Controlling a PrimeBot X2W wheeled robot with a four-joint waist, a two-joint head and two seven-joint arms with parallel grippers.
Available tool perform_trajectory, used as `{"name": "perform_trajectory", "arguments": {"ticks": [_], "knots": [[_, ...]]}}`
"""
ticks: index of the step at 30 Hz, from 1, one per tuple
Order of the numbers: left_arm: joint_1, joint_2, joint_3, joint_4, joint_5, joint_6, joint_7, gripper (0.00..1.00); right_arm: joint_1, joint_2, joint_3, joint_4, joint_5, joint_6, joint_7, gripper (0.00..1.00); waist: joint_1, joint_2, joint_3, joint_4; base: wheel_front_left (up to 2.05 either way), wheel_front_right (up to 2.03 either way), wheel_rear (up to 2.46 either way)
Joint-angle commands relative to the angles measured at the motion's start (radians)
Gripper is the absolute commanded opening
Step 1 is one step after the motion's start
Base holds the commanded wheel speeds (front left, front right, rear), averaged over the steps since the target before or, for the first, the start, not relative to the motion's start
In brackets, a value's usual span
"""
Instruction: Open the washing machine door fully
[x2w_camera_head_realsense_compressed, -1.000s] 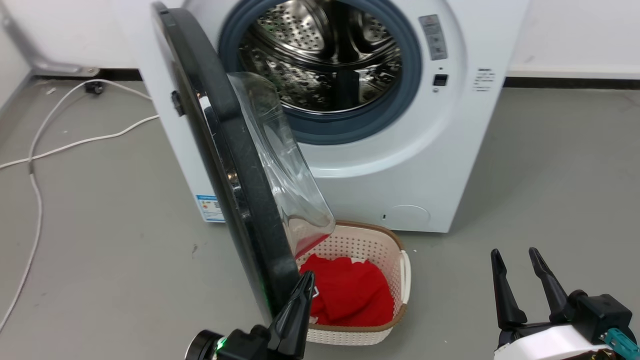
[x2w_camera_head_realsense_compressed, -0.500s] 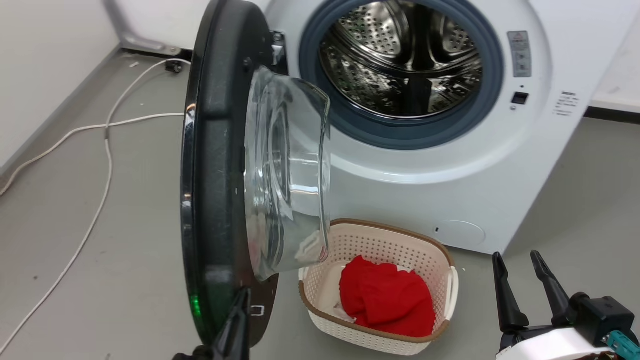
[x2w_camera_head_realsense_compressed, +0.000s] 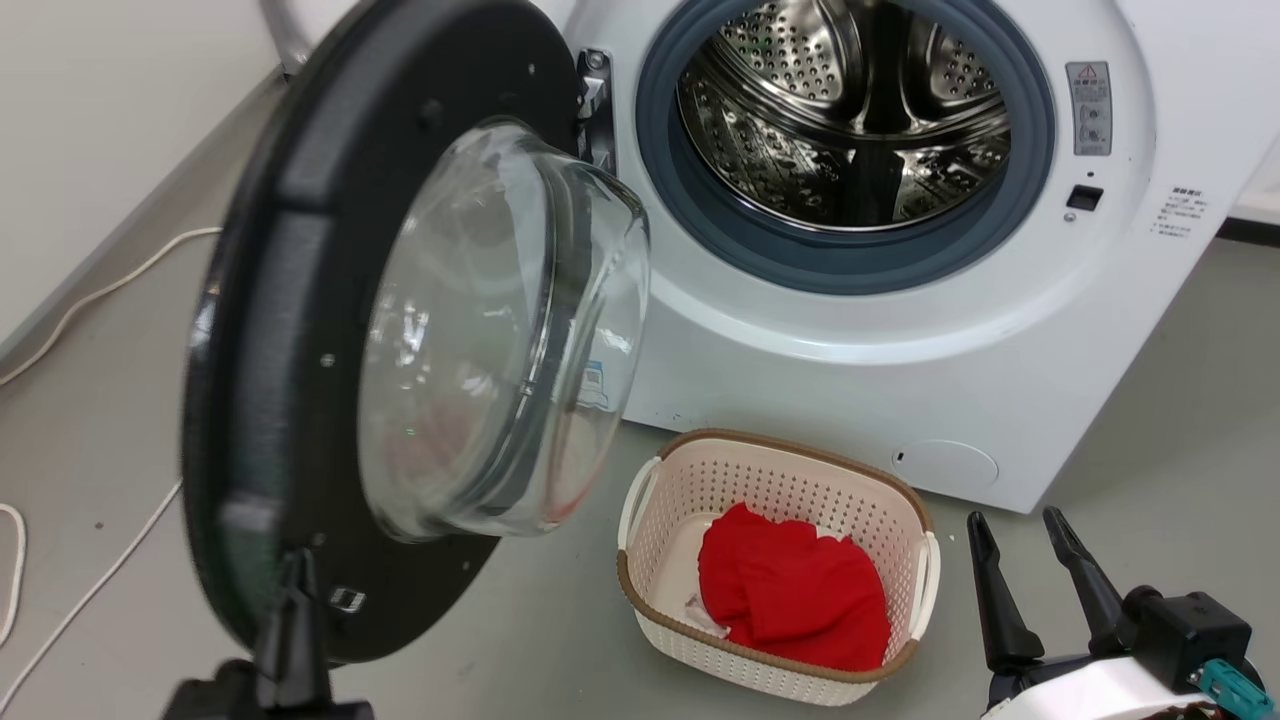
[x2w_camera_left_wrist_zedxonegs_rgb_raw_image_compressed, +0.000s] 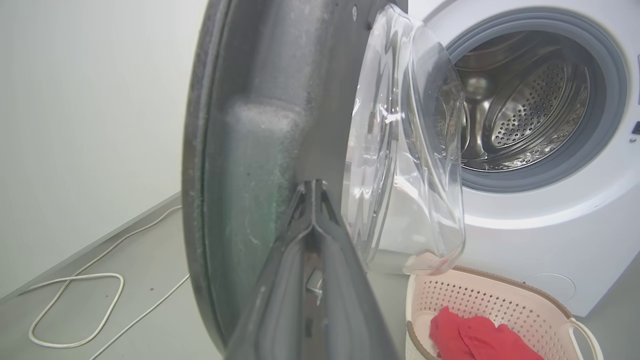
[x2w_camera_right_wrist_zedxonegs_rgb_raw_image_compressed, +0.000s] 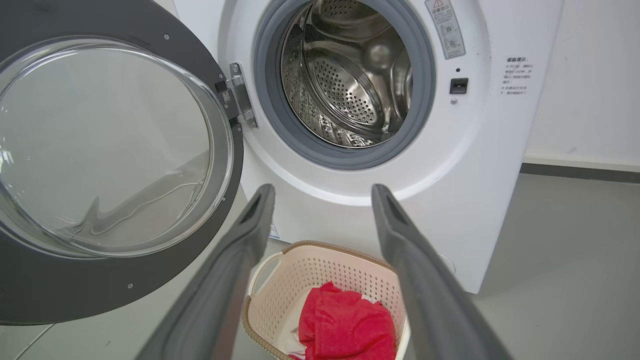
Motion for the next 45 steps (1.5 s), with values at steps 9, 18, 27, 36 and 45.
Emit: {"name": "perform_trajectory", "arguments": {"ticks": [9,18,27,36,45], "knots": [[-0.175,0.077,0.188,0.129,-0.072,-0.006,0.002,0.00,-0.028,0.002,0.003,-0.019,-0.013,-0.001,0.025,1.00,0.0001,0.0000,0.065,-0.044,0.00,0.00,0.00],[-0.305,0.180,0.342,0.296,-0.108,-0.071,0.002,0.00,-0.069,0.002,0.018,-0.040,-0.036,-0.001,0.054,1.00,0.0001,0.0000,0.145,-0.081,0.00,0.00,0.00],[-0.450,0.293,0.423,0.495,-0.109,-0.152,0.002,0.00,-0.095,0.002,0.022,-0.045,-0.046,-0.001,0.054,1.00,0.0001,0.0000,0.183,-0.094,0.00,0.00,0.00],[-0.500,0.300,0.462,0.560,-0.074,-0.191,0.002,0.00,-0.101,0.002,0.037,-0.039,-0.036,-0.001,0.037,1.00,0.0001,0.0000,0.173,-0.106,0.00,0.00,0.00],[-0.318,0.144,0.532,0.358,-0.022,-0.234,0.002,0.00,-0.078,0.002,0.036,-0.010,-0.015,-0.001,0.011,1.00,0.0001,0.0000,0.098,-0.124,0.00,0.00,0.00]]}}
